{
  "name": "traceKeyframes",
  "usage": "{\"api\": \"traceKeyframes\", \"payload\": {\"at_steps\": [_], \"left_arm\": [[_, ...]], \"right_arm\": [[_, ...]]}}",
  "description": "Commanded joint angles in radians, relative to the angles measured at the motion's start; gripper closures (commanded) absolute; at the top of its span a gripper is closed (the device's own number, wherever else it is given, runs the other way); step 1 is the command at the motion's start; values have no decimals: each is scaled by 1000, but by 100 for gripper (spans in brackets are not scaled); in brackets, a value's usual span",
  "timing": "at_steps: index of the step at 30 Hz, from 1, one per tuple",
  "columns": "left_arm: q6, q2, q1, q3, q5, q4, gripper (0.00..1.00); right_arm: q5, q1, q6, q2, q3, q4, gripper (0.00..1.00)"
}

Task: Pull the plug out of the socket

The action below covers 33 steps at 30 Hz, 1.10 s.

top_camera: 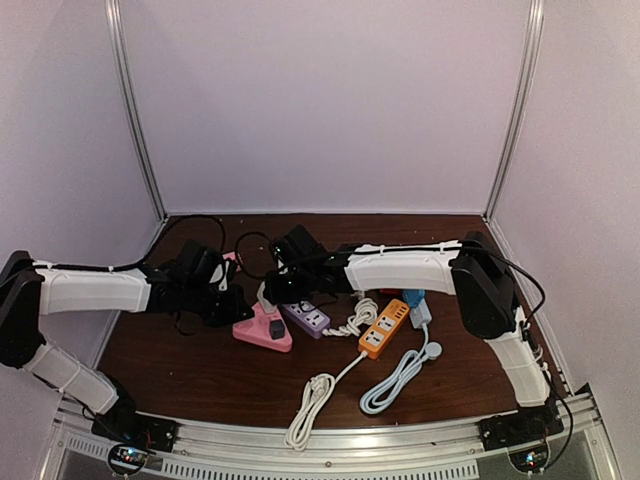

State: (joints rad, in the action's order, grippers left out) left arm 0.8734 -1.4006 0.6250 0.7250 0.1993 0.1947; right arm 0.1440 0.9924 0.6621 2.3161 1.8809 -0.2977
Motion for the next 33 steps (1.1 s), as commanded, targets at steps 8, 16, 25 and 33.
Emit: {"api": "traceKeyframes", "payload": {"at_steps": [8, 16, 25, 33], "left_arm": [[0, -103, 7, 35, -17, -133, 96], [-23, -141, 7, 34, -5, -126, 96], [-29, -159, 7, 10, 28, -137, 96], [-36, -177, 7, 1, 14, -95, 97]], "right_arm": [[-19, -8, 17, -63, -78, 64, 95], [43, -22, -11, -94, -151, 109, 96], [109, -38, -12, -96, -166, 135, 96], [178, -53, 10, -97, -166, 159, 95]]}}
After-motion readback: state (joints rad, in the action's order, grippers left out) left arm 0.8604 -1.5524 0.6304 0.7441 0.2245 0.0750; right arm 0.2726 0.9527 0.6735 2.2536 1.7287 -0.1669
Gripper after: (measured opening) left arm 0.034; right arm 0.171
